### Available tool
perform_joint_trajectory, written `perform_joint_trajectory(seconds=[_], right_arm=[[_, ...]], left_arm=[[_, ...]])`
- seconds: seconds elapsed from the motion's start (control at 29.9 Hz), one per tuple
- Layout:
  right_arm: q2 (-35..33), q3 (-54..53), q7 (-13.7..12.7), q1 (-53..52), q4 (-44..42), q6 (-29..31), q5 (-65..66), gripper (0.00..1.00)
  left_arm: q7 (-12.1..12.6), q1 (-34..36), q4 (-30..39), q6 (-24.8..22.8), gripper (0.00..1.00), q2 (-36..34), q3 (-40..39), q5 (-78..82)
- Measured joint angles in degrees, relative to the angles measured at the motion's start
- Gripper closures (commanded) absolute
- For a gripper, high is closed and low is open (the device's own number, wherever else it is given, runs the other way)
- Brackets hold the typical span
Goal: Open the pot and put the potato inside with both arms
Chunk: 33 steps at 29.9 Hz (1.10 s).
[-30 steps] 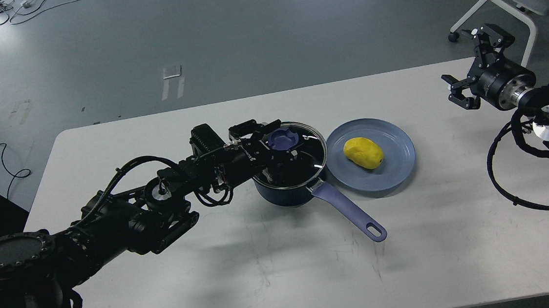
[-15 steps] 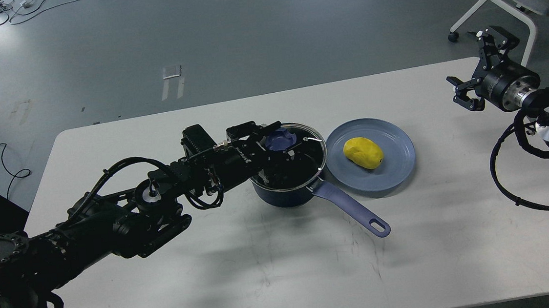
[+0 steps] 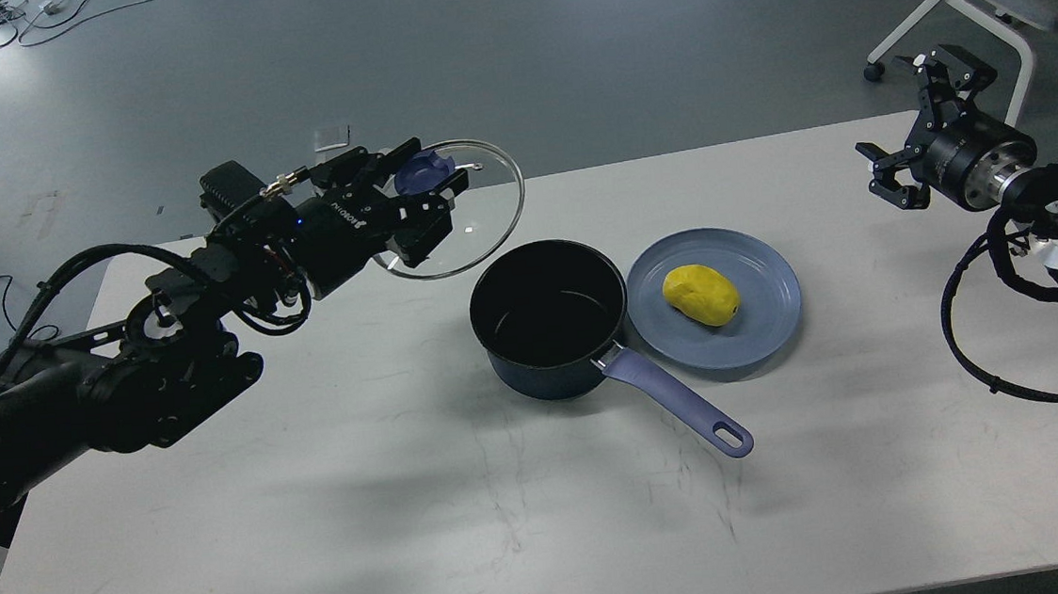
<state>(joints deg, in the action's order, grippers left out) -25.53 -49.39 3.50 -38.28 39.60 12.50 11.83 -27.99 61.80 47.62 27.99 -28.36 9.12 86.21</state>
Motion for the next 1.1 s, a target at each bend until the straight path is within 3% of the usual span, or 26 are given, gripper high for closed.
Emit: perform_joint_trajectory(seconds=[0.17,0.33,0.87,1.1], right_arm=[[0.5,1.1,0.0,0.0,0.0,-0.1,0.0,0.0],[0.6,2.1,0.3,-0.4,0.1,-0.1,0.0,0.0],[0.2,2.4,0.5,-0.8,0.0,0.0,0.0,0.0],[-0.2,2.7,0.5,-1.2,0.0,0.1,0.0,0.0]], left_arm=[[0.0,-7.3,-6.0,0.0,0.47,-1.6,0.4,0.0],[0.0,-11.7,-7.2,0.0,0.47,-2.7,0.4,-0.4],[0.0,-16.2,-7.1,0.0,0.45,0.7,0.4,-0.8],[0.0,-16.4,-7.2,0.0,0.34,1.0,0.2,-0.9]])
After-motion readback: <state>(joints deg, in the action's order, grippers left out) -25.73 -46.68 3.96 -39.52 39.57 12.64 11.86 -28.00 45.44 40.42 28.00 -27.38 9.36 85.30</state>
